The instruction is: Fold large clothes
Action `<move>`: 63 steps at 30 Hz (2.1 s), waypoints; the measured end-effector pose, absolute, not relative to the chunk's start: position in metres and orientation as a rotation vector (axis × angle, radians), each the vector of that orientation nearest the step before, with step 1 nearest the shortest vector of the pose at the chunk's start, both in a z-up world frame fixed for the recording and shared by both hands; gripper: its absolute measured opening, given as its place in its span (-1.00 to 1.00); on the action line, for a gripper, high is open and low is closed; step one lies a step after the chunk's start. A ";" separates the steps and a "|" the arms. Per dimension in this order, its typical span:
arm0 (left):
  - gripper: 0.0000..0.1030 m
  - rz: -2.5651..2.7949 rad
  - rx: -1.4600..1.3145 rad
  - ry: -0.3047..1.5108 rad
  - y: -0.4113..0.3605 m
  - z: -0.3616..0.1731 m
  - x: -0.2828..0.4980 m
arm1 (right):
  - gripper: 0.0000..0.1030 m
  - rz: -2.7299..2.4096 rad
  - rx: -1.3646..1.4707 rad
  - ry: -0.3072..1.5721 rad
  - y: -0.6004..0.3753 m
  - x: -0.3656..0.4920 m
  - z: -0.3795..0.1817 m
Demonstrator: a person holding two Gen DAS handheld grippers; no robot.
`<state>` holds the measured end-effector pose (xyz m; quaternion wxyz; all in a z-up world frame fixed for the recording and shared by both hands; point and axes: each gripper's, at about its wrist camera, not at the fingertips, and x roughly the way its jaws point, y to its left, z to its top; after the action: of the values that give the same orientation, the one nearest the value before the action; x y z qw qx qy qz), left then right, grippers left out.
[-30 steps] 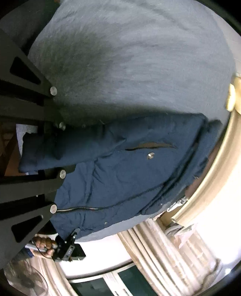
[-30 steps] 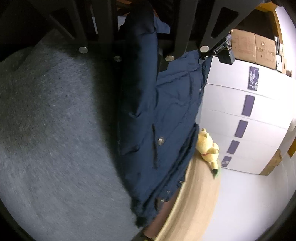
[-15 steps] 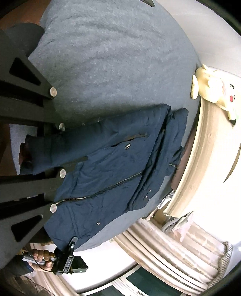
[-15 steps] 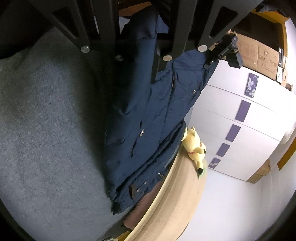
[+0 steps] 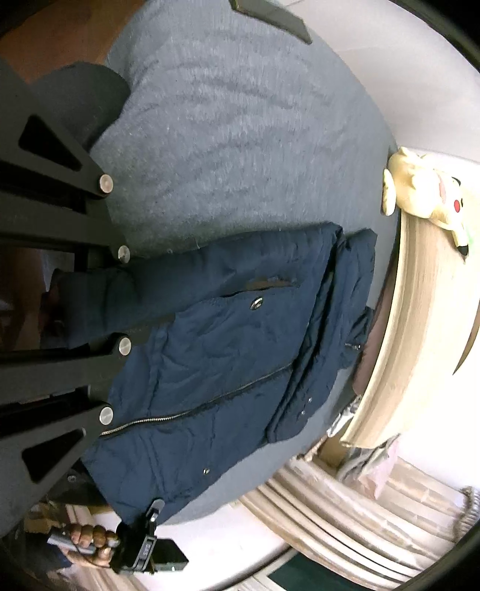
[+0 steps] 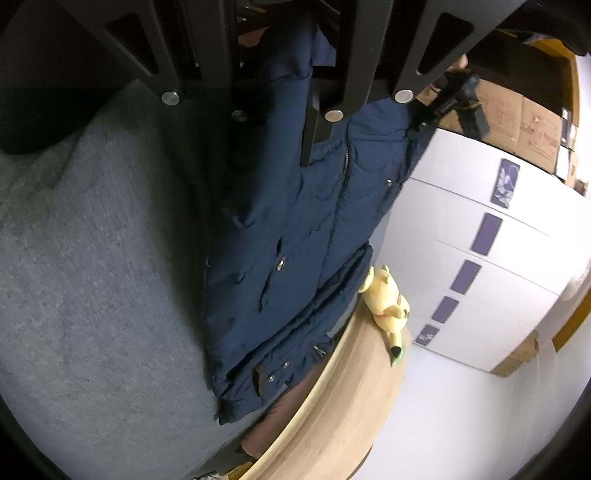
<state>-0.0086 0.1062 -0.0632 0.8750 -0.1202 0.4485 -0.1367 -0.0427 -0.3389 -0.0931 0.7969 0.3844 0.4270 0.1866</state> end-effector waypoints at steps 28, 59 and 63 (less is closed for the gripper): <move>-0.81 -0.213 -0.135 0.917 0.096 -0.053 -0.018 | -0.79 0.385 0.751 0.909 -0.331 -0.049 -0.077; -0.81 -0.277 -0.166 0.849 0.117 -0.001 -0.059 | -0.80 0.403 0.660 0.845 -0.345 -0.067 -0.024; -0.81 -0.277 -0.209 0.789 0.123 0.009 -0.047 | -0.81 0.406 0.682 0.772 -0.352 -0.057 -0.011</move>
<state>-0.0471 0.1234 0.0086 0.9085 -0.1012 0.3826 -0.1342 -0.0569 -0.3525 -0.0111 0.8507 0.3237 0.3665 0.1929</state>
